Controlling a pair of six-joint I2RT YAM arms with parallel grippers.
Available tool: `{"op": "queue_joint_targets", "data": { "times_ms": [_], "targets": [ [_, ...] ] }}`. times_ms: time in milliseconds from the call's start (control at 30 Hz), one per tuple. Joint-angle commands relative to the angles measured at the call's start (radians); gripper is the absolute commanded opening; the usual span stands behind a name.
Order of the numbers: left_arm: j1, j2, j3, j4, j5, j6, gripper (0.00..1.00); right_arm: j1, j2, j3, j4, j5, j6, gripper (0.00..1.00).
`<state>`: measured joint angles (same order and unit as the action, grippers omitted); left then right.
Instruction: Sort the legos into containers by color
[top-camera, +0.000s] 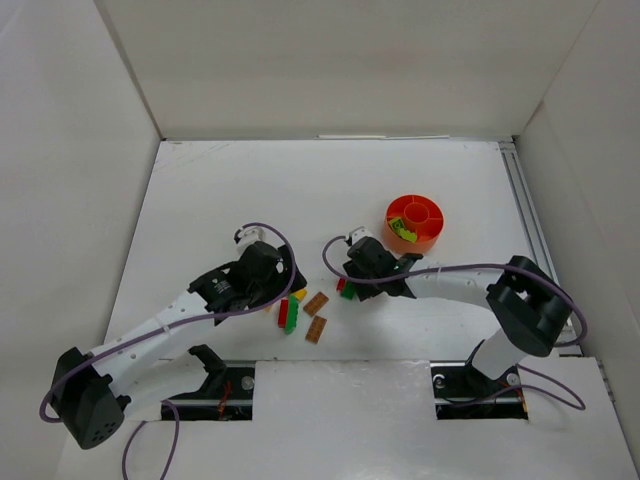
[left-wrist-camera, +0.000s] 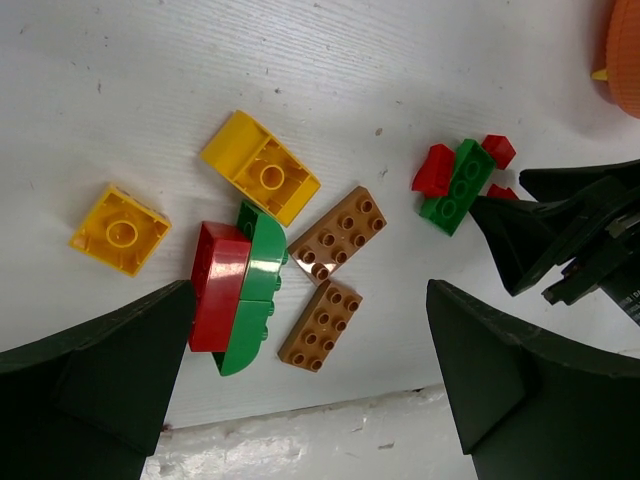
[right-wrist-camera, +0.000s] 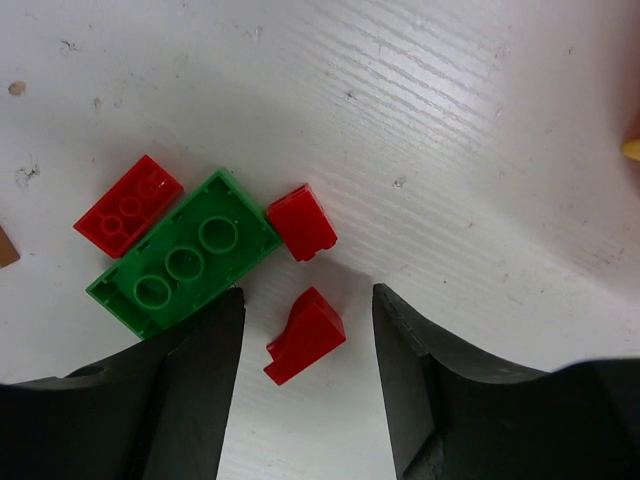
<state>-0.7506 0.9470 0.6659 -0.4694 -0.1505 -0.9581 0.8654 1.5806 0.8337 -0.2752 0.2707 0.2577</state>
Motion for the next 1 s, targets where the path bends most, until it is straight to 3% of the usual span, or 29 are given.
{"op": "queue_joint_targets", "data": {
  "times_ms": [0,167,433,967],
  "targets": [
    [0.005,-0.001,0.037,-0.009,-0.012,0.012,1.0,0.009,0.03,0.015,-0.011,0.022,-0.011,0.59],
    [0.005,0.009,0.057,-0.009,-0.021,0.021,1.0,0.009,0.01,-0.027,-0.025,0.022,0.031,0.56],
    [0.005,0.038,0.057,0.0,-0.012,0.039,1.0,0.009,-0.014,-0.024,-0.025,0.045,0.045,0.6],
    [0.005,0.047,0.055,0.0,-0.003,0.039,1.0,0.009,-0.01,0.022,0.041,0.002,-0.04,0.62]
  ]
}}
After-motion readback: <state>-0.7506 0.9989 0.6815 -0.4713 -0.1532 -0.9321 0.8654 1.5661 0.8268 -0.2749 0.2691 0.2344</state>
